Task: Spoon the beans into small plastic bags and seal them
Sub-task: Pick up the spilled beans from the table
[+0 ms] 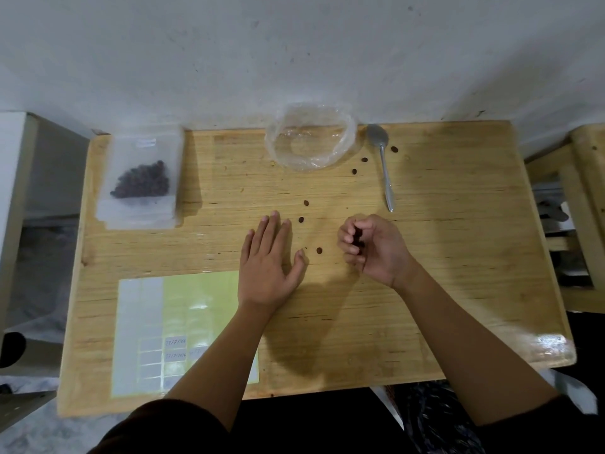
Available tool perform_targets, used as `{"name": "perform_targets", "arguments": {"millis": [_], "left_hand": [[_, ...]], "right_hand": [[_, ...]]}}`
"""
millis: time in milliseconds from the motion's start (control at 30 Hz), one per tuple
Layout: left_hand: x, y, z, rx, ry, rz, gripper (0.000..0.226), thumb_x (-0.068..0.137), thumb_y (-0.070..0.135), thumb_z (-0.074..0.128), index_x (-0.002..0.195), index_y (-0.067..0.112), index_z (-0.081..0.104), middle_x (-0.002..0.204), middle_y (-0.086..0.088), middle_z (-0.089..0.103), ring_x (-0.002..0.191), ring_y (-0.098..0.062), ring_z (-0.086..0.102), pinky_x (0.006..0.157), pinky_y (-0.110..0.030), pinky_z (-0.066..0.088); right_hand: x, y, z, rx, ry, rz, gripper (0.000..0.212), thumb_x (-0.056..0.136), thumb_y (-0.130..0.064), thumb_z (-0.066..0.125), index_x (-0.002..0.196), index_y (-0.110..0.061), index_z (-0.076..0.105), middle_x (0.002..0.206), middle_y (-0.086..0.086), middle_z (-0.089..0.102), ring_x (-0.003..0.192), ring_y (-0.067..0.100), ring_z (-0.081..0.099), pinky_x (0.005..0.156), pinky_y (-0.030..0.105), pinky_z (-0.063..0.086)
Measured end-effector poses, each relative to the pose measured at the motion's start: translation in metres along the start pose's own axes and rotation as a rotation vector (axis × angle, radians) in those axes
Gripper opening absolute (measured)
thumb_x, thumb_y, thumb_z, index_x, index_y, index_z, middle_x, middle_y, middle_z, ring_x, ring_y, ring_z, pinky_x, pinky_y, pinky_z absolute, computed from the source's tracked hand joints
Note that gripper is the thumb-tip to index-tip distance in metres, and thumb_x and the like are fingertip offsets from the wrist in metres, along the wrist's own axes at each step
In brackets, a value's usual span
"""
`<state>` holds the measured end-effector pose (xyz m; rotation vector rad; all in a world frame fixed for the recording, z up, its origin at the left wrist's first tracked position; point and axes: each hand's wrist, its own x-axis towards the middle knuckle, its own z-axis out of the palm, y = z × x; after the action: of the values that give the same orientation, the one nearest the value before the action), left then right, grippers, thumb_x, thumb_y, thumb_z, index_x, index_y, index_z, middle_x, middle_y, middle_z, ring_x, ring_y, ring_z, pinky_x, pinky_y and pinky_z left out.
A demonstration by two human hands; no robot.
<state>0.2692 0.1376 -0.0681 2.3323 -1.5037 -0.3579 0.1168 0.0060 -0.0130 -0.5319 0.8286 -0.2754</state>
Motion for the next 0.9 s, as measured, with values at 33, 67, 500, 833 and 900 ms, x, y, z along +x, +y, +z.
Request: {"name": "perform_targets", "arguments": {"millis": [33,67,500,833,900], "left_hand": [[0.0,0.0,0.0,-0.001,-0.003,0.0,0.062,0.088,0.048,0.037,0.143,0.018,0.04,0.155,-0.002,0.027,0.145,-0.017,0.019,0.118,-0.039,0.012],[0.0,0.0,0.0,-0.001,-0.005,0.0,0.062,0.088,0.048,0.037,0.143,0.018,0.04,0.155,-0.002,0.027,0.145,-0.016,0.018,0.118,-0.038,0.012],[0.001,0.0,0.0,0.0,0.003,0.006,0.062,0.087,0.048,0.038,0.141,0.017,0.042,0.153,-0.005,0.031,0.143,-0.019,0.024,0.117,-0.038,0.013],[0.002,-0.003,0.002,0.004,0.003,0.016,0.062,0.087,0.048,0.037,0.14,0.016,0.044,0.152,-0.006,0.032,0.142,-0.021,0.026,0.116,-0.041,0.016],[0.002,-0.004,0.002,0.006,-0.003,0.015,0.063,0.087,0.048,0.037,0.141,0.016,0.043,0.153,-0.005,0.032,0.142,-0.02,0.025,0.116,-0.041,0.016]], "right_hand": [[0.0,0.002,-0.001,-0.085,0.031,0.007,0.02,0.084,-0.017,0.047,0.064,-0.013,0.046,0.063,0.0,0.047,0.048,0.008,0.037,0.039,0.017,0.031],[0.001,0.003,-0.001,-0.24,0.077,0.007,0.025,0.089,-0.019,0.05,0.065,-0.014,0.046,0.063,0.0,0.048,0.048,0.007,0.038,0.04,0.017,0.032],[0.018,0.023,0.002,-1.111,0.252,-0.356,0.02,0.067,-0.023,0.083,0.08,-0.017,0.069,0.042,-0.013,0.033,0.042,0.004,0.029,0.058,0.025,0.038],[0.023,0.014,0.009,-1.286,0.183,-0.279,0.017,0.069,-0.026,0.081,0.079,-0.019,0.069,0.041,-0.012,0.032,0.042,0.005,0.028,0.062,0.032,0.046],[0.021,0.011,0.013,-1.325,0.163,-0.228,0.016,0.073,-0.026,0.078,0.081,-0.017,0.067,0.049,-0.014,0.035,0.045,0.001,0.03,0.061,0.024,0.041]]}}
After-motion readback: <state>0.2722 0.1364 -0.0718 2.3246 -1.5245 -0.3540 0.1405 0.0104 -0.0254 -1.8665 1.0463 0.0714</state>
